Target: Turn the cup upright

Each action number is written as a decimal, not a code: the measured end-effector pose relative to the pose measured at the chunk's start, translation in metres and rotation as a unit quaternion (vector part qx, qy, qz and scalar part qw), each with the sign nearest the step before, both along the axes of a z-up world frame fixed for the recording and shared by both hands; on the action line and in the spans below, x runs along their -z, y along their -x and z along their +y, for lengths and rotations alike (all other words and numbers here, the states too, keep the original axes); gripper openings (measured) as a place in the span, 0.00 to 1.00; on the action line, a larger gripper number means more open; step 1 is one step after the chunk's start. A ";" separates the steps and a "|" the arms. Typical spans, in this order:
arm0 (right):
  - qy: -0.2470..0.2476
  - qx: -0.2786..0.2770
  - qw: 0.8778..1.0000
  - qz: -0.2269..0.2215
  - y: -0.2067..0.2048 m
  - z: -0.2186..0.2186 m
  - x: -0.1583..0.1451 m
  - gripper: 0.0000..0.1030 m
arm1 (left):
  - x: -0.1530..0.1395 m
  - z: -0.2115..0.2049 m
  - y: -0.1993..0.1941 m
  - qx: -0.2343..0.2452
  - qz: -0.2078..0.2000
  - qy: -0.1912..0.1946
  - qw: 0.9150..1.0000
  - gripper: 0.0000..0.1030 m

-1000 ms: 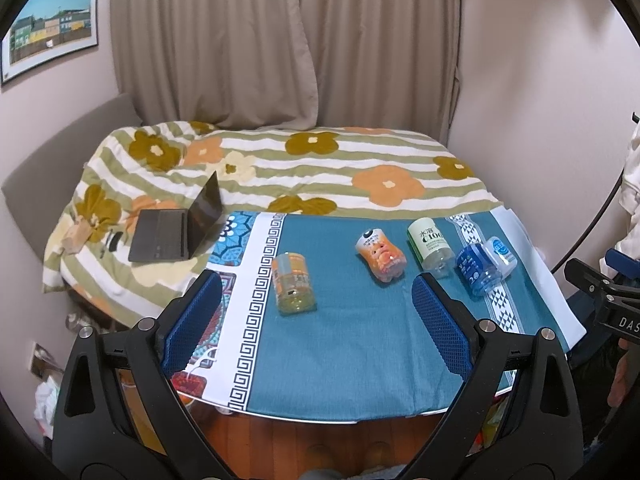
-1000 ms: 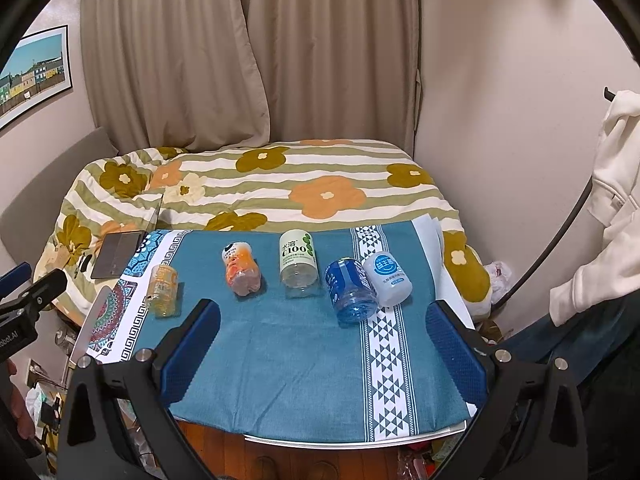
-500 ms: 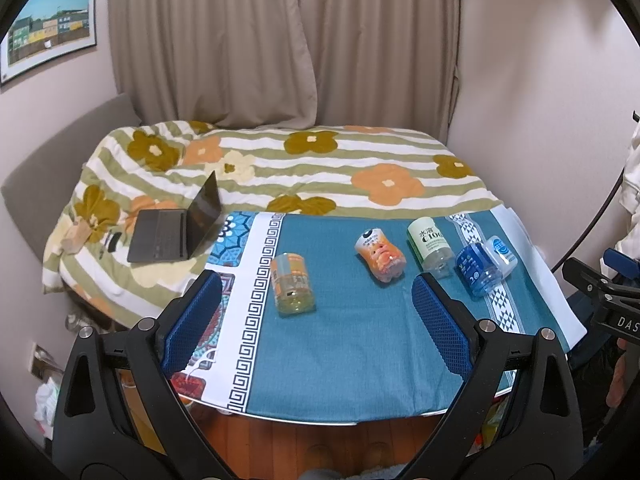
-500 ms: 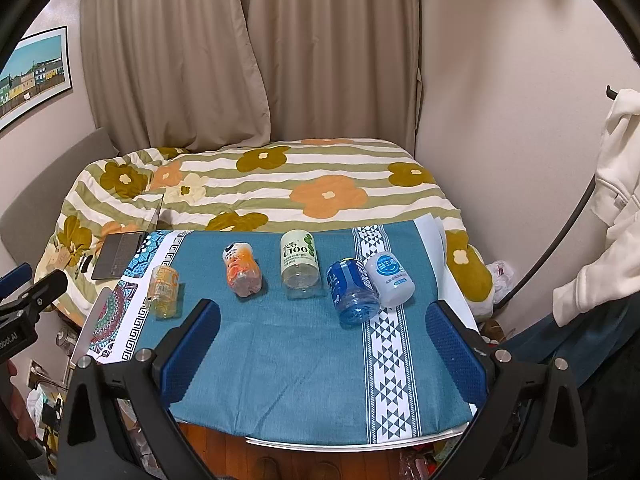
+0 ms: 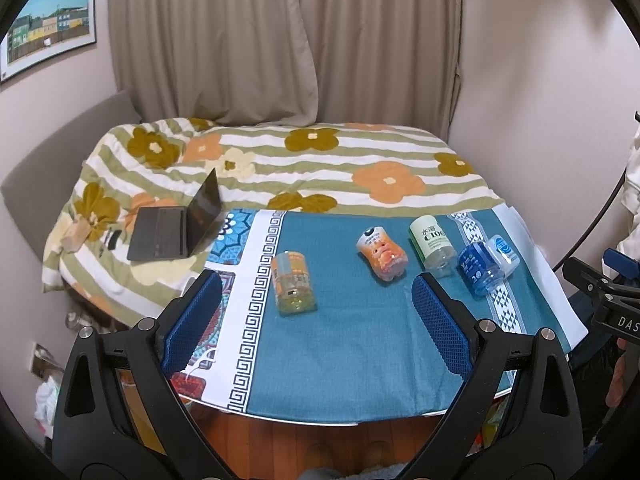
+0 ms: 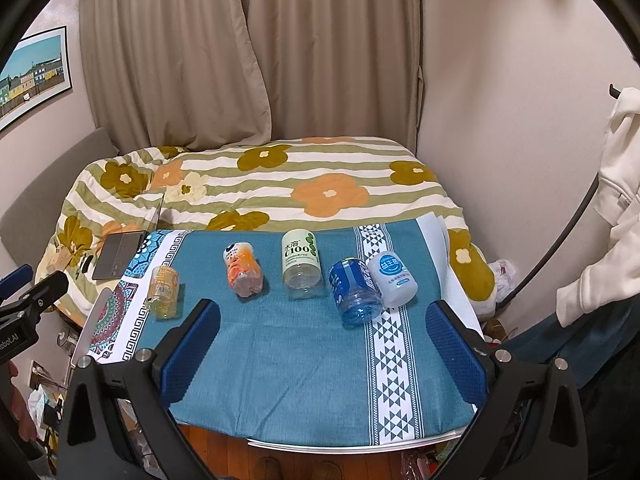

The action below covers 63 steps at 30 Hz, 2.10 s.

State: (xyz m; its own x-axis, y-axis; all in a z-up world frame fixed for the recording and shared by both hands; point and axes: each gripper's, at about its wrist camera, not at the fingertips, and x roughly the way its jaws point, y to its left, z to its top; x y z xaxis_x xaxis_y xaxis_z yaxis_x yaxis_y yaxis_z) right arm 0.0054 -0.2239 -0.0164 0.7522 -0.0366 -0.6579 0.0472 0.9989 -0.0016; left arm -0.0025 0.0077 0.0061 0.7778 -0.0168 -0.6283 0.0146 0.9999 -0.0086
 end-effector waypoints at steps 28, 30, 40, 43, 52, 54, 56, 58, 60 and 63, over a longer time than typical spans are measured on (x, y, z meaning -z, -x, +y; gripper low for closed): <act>-0.006 -0.013 1.000 0.007 -0.007 0.003 -0.008 1.00 | -0.009 -0.010 -0.010 -0.011 0.014 0.007 1.000 0.98; -0.005 -0.021 1.000 0.011 -0.012 0.002 -0.012 1.00 | -0.010 -0.015 -0.015 -0.012 0.018 0.016 1.000 0.98; -0.017 -0.072 0.996 0.046 -0.057 -0.025 0.002 1.00 | 0.007 -0.038 -0.045 -0.034 0.048 0.015 0.998 0.98; -0.026 -0.080 0.995 0.056 -0.077 -0.025 0.011 1.00 | 0.017 -0.037 -0.061 -0.038 0.060 0.009 0.997 0.98; -0.033 -0.087 0.990 0.105 -0.143 -0.015 0.043 1.00 | 0.058 -0.030 -0.135 -0.006 0.123 0.008 0.992 0.98; -0.031 -0.090 0.989 0.117 -0.157 -0.011 0.052 1.00 | 0.069 -0.030 -0.153 0.009 0.138 0.013 0.990 0.98; -0.027 -0.095 0.986 0.131 -0.172 -0.006 0.062 1.00 | 0.080 -0.031 -0.170 0.021 0.154 0.017 0.988 0.98; -0.024 -0.097 0.984 0.145 -0.186 -0.001 0.071 1.00 | 0.092 -0.031 -0.186 0.033 0.171 0.015 0.985 0.98; -0.019 -0.098 0.983 0.157 -0.199 0.003 0.082 1.00 | 0.105 -0.032 -0.203 0.046 0.186 0.009 0.981 0.98; -0.009 -0.101 0.979 0.176 -0.218 0.010 0.099 0.99 | 0.122 -0.032 -0.219 0.059 0.202 0.000 0.978 0.98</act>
